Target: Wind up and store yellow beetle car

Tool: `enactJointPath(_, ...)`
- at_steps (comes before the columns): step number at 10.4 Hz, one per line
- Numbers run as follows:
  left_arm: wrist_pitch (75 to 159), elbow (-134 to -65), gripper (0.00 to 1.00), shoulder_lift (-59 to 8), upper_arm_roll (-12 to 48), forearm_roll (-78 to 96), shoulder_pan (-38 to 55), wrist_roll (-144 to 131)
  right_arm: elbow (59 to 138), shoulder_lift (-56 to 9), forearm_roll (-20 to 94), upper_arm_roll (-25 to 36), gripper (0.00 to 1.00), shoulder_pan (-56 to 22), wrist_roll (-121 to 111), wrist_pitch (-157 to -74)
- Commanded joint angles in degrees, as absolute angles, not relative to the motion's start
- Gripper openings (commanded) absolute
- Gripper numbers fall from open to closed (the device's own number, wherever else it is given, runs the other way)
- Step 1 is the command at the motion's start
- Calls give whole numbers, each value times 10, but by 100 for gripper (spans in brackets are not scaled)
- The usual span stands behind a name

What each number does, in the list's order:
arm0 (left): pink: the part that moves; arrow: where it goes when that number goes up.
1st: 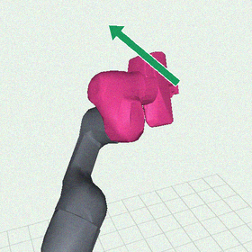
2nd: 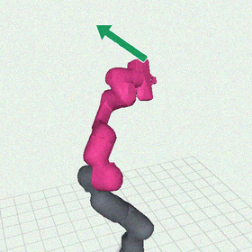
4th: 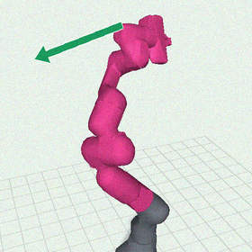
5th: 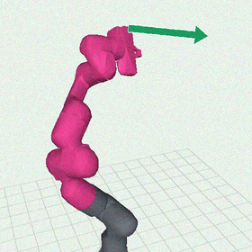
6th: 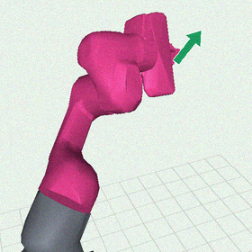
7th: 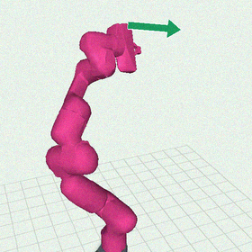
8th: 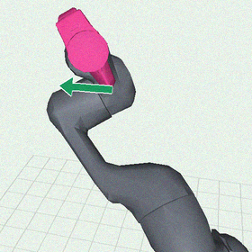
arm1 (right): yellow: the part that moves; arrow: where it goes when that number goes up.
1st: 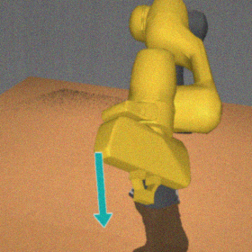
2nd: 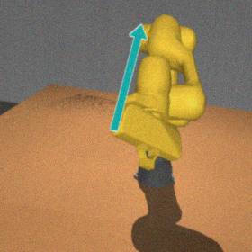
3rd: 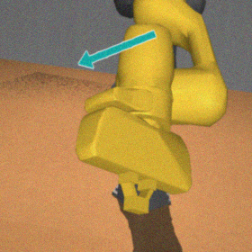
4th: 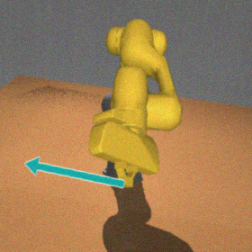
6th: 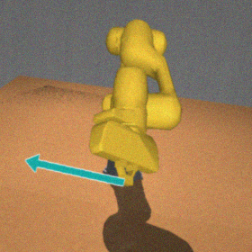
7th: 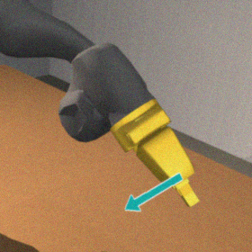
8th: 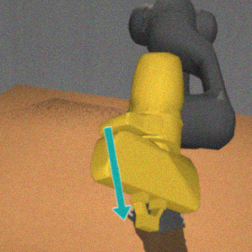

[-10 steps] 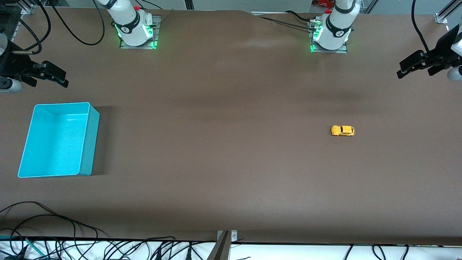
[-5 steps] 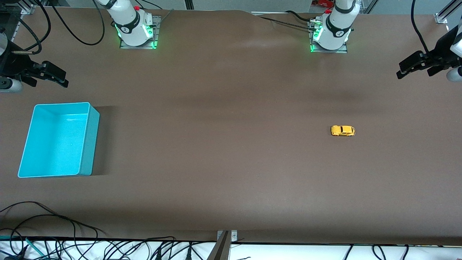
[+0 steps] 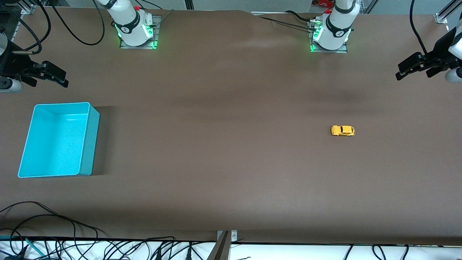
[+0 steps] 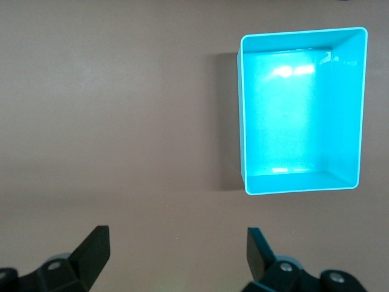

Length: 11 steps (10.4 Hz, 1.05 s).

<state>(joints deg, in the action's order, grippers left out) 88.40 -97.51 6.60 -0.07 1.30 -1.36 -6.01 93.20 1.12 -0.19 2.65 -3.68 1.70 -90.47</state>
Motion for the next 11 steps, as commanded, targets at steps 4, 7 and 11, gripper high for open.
enactJointPath(4, 893, -986, 100, 80, 0, 18, -18, -48, 932, 16, 1, 25, 100, -35, 16, -903)
enactJointPath(7, 878, -962, 100, 77, -6, 18, -28, -50, 932, 16, 0, 25, 100, -35, 16, -903)
enactJointPath(11, 864, -962, 100, 70, -2, 18, -26, -41, 932, 16, 0, 25, 100, -36, 17, -903)
